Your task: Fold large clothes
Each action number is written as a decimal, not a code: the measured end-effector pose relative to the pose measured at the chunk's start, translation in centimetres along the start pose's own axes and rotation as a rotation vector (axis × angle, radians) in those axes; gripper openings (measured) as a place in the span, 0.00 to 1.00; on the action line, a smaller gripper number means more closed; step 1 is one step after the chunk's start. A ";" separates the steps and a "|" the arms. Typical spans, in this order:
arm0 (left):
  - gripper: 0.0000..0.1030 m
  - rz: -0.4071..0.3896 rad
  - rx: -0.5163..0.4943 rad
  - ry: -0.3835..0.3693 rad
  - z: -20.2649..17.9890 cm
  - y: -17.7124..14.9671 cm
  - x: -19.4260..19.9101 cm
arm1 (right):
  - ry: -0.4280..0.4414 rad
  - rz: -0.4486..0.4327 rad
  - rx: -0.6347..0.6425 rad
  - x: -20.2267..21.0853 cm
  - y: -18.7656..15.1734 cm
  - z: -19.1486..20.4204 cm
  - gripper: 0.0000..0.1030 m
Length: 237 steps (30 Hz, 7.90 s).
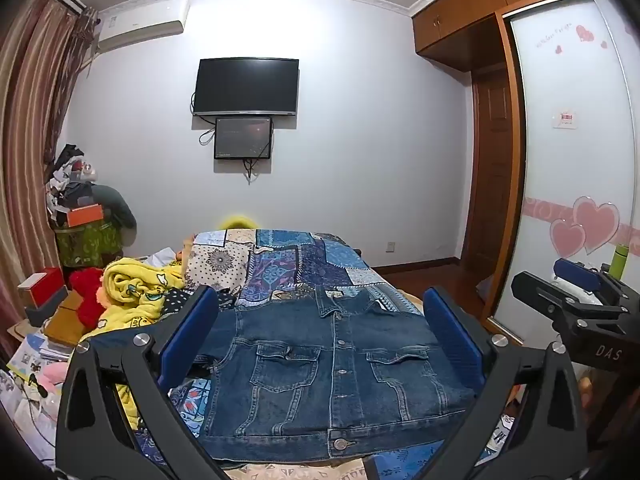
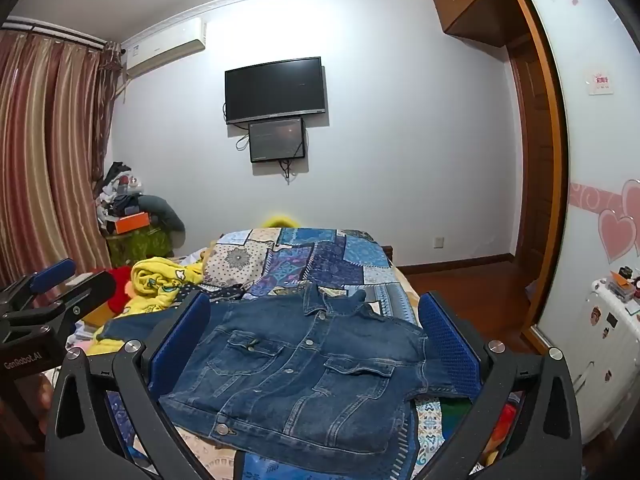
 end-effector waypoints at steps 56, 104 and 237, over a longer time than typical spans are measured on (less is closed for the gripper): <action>1.00 0.010 0.007 0.006 0.6 -0.4 -0.3 | 0.000 -0.017 -0.008 0.2 0.2 0.0 1.00; 1.00 0.220 0.126 0.093 10.5 -6.7 -11.1 | -0.031 0.175 0.060 -10.0 -1.6 2.0 1.00; 0.16 0.602 0.557 -0.119 18.9 -16.4 -36.7 | -0.190 0.509 -0.251 -17.0 -5.1 -12.5 1.00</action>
Point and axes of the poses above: each gripper's, at about its wrist camera, not at the fingertips, and x roughly against the way its jaws point, z to its left, y to its top, the point moved 3 cm from there along -x, roughly the way its jaws point, and after that the axes turned 14 degrees about -x, right-handed, at the moved point
